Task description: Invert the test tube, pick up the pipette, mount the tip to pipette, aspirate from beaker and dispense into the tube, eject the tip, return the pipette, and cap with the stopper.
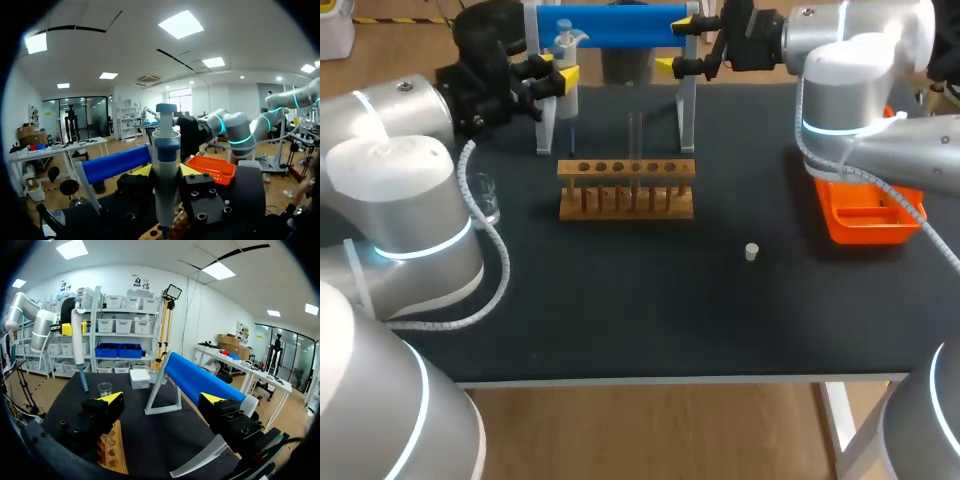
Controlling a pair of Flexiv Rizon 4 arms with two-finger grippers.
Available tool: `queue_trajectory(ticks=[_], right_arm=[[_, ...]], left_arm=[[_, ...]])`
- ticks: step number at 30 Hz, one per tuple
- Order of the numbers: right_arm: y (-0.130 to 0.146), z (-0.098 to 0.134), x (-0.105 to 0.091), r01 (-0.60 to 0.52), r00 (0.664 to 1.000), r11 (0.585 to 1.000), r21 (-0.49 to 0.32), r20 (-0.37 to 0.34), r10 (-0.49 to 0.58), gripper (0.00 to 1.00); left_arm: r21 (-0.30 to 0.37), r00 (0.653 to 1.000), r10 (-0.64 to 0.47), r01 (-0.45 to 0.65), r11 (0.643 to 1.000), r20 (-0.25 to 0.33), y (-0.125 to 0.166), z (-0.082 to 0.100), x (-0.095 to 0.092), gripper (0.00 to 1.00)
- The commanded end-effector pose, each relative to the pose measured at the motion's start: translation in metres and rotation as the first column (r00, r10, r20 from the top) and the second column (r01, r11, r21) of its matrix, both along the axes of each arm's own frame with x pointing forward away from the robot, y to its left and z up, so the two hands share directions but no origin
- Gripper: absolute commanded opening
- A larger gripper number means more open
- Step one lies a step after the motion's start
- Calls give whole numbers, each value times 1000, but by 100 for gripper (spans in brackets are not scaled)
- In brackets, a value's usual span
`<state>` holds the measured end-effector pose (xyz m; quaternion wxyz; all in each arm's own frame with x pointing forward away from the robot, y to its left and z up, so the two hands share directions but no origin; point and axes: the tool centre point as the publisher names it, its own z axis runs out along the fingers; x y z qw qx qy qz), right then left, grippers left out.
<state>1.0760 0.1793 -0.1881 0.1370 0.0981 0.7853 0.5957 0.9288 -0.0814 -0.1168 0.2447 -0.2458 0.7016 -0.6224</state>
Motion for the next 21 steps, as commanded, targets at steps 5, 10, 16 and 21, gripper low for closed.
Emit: queue_trajectory(ticks=[5,10,16,21], right_arm=[[0,-1,-1,4,1000,1000,2,3,-4,100],[0,-1,-1,4,1000,1000,2,3,-4,100],[0,-1,-1,4,1000,1000,2,3,-4,100],[0,-1,-1,4,1000,1000,2,3,-4,100]], left_arm=[[-40,990,144,-144,989,1,-3,-9,37,0],[-49,974,224,-224,973,-2,4,-9,51,0],[-20,946,322,-323,946,-43,7,-9,71,0],[-6,928,369,-370,929,-56,6,-9,87,0]])
